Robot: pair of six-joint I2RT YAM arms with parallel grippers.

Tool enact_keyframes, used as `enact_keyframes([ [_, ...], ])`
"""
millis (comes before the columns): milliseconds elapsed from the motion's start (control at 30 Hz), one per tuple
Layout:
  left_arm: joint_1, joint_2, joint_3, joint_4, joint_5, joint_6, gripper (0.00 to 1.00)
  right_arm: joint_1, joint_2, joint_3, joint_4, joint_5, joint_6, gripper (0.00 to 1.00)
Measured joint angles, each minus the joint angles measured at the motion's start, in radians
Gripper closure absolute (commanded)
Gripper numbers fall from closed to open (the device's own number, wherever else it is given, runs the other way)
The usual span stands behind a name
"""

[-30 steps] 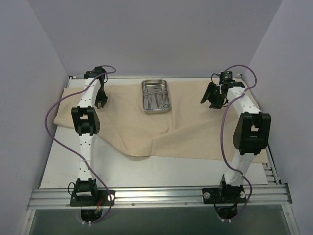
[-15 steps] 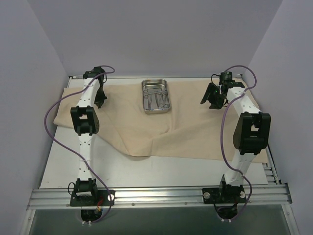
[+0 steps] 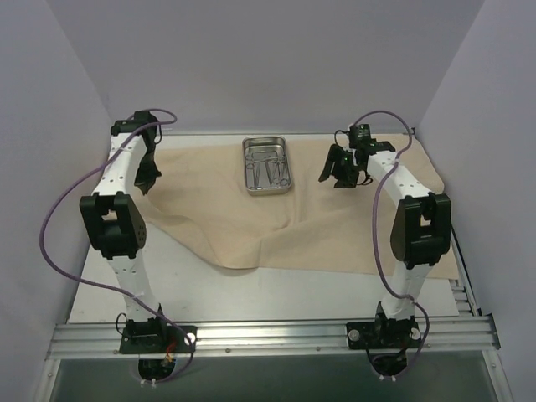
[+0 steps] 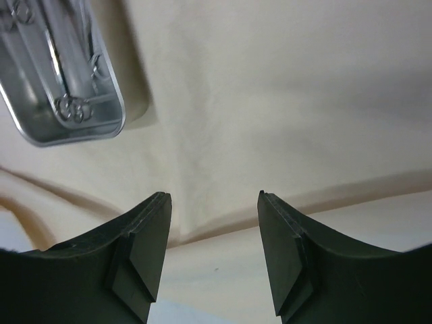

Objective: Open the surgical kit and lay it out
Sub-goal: Smooth out the surgical kit at the center of the board.

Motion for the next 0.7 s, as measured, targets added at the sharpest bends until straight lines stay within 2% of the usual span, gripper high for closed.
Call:
enact_keyframes([
  [133,0.072,-0.259,-0.275,0.002,0.011,-0.029,0.98,0.092,-0.052,-0.05,0.019,-0.014,0.014,0.46],
  [300,0.241,-0.533,-0.573,-0.009,0.074,-0.057,0.98,0.149,-0.157,-0.148,0.036,-0.031,0.024,0.46],
  [433,0.323,-0.713,-0.769,-0.023,0.142,-0.056,0.81,0.152,-0.218,-0.196,0.037,-0.035,0.026,0.46],
  [567,0.356,-0.791,-0.801,-0.049,0.201,-0.052,0.7,0.153,-0.248,-0.231,0.04,-0.037,0.024,0.46],
  [700,0.342,-0.758,-0.684,-0.055,0.259,-0.038,0.52,0.154,-0.25,-0.246,0.021,-0.026,0.012,0.45],
])
